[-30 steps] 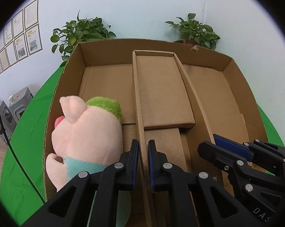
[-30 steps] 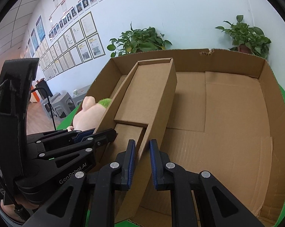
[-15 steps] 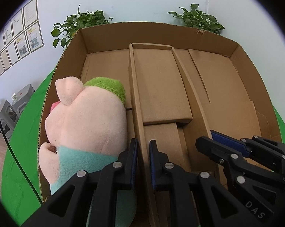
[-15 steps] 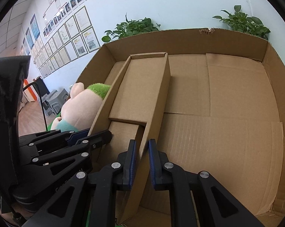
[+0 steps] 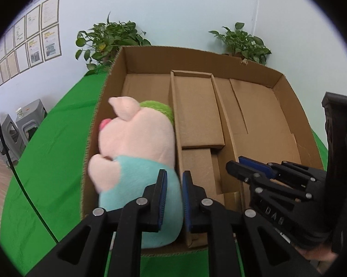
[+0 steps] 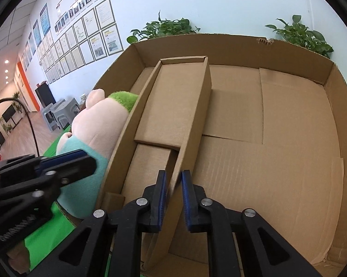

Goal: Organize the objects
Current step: 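Move the right gripper toward the white handheld fan on the table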

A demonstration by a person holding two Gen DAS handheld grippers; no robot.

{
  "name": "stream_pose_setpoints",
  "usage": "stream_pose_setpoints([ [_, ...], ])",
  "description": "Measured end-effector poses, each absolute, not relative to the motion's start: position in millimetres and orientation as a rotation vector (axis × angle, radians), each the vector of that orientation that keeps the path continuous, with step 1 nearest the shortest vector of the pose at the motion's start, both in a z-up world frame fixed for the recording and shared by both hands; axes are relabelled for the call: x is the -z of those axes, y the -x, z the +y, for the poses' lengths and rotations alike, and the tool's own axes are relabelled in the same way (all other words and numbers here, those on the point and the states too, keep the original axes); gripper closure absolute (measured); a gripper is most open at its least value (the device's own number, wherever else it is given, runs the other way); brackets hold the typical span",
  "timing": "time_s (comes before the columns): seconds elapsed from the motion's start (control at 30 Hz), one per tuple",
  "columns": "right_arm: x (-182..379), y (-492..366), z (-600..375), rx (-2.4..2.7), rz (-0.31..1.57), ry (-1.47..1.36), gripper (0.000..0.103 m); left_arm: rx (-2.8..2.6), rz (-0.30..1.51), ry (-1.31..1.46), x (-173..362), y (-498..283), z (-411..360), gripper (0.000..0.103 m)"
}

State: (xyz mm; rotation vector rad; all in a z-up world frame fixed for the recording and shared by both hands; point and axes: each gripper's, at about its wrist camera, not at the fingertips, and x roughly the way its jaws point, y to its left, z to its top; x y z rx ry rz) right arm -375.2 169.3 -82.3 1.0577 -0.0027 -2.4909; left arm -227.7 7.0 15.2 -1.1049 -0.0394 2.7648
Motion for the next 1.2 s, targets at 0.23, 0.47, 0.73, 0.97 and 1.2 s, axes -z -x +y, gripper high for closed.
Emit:
stream_pose_setpoints([
  [0.23,41.0,329.2,181.8,2.583,0.044,-0.925,0.033,-2.915,-0.021,0.835,-50.3,175.6,-5.3,0.027],
  [0.47,19.1,238.1,210.3,2.709,0.069,-0.803,0.011,-3.038,-0.034,0.535,-75.7,109.3,-0.8,0.015],
  [0.73,21.3,147.8,249.8,2.77,0.103,-0.783,0.007,-3.012,-0.011,0.595,-57.1,69.4,28.9,0.015],
  [0.97,20.8,103.8,279.5,2.775,0.059,-0.783,0.008,-2.991,0.029,0.667,-46.3,50.8,47.9,0.015],
  [1.2,22.0,95.5,299.7,2.803,0.033,-0.772,0.015,-2.981,0.041,0.734,-30.2,57.8,56.0,0.016],
])
